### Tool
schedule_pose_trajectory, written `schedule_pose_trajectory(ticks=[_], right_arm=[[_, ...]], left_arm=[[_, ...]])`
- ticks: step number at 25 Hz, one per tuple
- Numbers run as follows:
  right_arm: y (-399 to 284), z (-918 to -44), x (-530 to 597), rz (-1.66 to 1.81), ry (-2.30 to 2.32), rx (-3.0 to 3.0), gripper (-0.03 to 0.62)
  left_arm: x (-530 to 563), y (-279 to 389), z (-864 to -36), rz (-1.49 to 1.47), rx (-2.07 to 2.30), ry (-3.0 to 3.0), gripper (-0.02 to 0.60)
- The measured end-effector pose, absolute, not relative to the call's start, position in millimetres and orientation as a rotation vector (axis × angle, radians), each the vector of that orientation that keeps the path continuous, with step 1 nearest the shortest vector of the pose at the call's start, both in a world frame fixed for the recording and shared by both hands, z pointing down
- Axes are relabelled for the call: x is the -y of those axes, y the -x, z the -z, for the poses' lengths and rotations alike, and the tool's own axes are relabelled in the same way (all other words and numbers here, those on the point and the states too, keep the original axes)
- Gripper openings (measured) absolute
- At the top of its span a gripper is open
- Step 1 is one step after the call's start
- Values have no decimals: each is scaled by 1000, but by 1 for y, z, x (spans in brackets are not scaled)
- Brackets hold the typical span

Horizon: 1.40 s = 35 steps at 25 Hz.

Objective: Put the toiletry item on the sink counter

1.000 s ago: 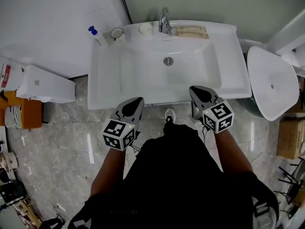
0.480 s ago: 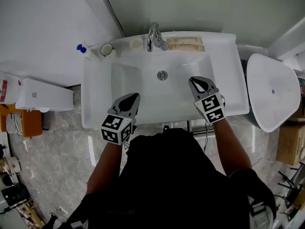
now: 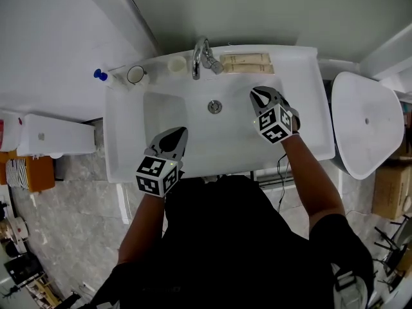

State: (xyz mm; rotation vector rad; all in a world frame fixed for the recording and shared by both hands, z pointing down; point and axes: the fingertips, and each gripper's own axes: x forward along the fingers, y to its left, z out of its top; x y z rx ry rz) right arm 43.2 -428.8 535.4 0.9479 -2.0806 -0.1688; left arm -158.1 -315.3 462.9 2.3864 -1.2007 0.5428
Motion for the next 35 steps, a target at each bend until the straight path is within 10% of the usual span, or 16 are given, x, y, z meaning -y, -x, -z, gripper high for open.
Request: schedule_pose_trajectory(ticks=[21, 35], right_arm=[[-46, -652, 549, 451, -672, 1660, 207], [-57, -672, 555, 453, -590, 1603, 146]], left_arm=[[323, 186, -486, -553, 1209, -2303, -3], [308, 197, -482, -543, 1286, -2257, -3]])
